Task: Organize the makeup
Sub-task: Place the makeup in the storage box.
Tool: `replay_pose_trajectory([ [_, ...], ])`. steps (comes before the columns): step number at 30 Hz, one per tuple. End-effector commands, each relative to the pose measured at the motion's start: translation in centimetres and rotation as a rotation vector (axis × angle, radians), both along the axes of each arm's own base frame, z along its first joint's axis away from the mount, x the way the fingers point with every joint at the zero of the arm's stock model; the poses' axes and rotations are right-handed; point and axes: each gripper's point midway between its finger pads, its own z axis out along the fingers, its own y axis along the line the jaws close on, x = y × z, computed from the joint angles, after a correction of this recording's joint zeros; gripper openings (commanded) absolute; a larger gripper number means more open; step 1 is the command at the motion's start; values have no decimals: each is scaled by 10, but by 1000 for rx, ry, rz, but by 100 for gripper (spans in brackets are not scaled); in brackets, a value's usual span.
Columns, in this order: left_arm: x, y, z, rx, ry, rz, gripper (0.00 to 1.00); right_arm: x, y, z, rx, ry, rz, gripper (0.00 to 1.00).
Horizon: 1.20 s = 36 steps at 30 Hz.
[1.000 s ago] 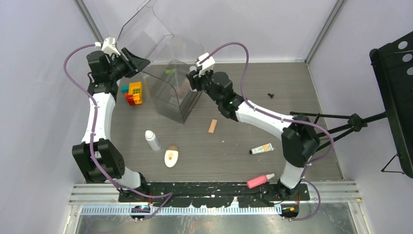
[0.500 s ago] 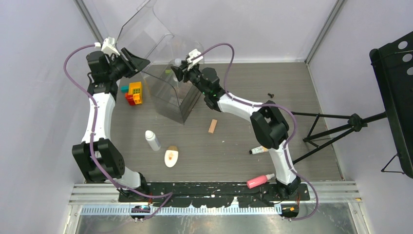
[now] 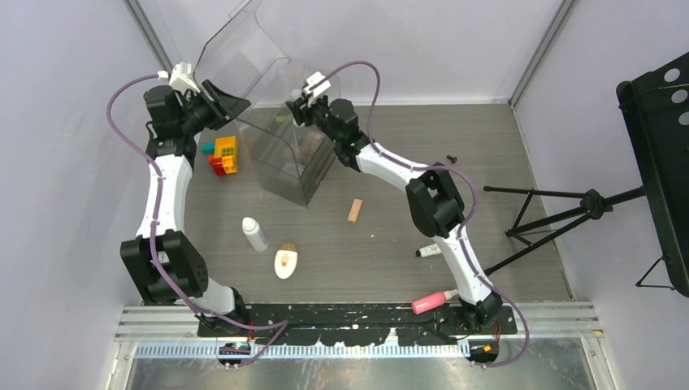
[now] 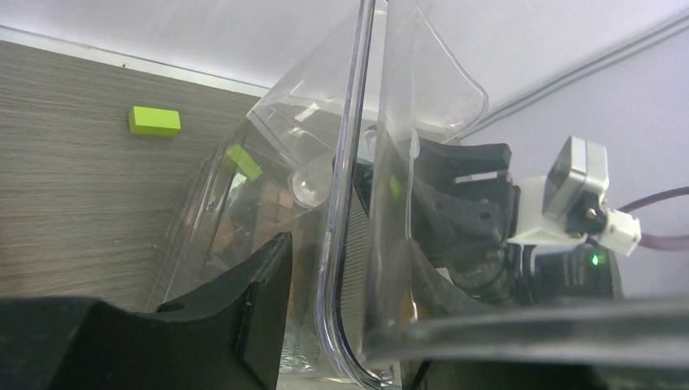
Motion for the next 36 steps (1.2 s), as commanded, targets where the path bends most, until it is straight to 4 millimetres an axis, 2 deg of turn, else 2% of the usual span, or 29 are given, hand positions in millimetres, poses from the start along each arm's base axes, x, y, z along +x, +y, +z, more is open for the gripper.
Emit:
replay_pose_trajectory([
  [1,3,13,-40,-38,136,56,43,7,5,25,-4,-69,3,0],
  [15,4,12,-42,-40,140,55,43,25,22,8,16,-22,8,0],
  [26,4,12,-44,-44,144,52,43,30,19,-7,20,-4,-17,27],
  [32,4,12,-43,-44,143,52,43,27,17,5,44,-25,-19,39],
  [36,4,12,-44,-43,144,51,43,23,14,24,74,-48,-18,49],
])
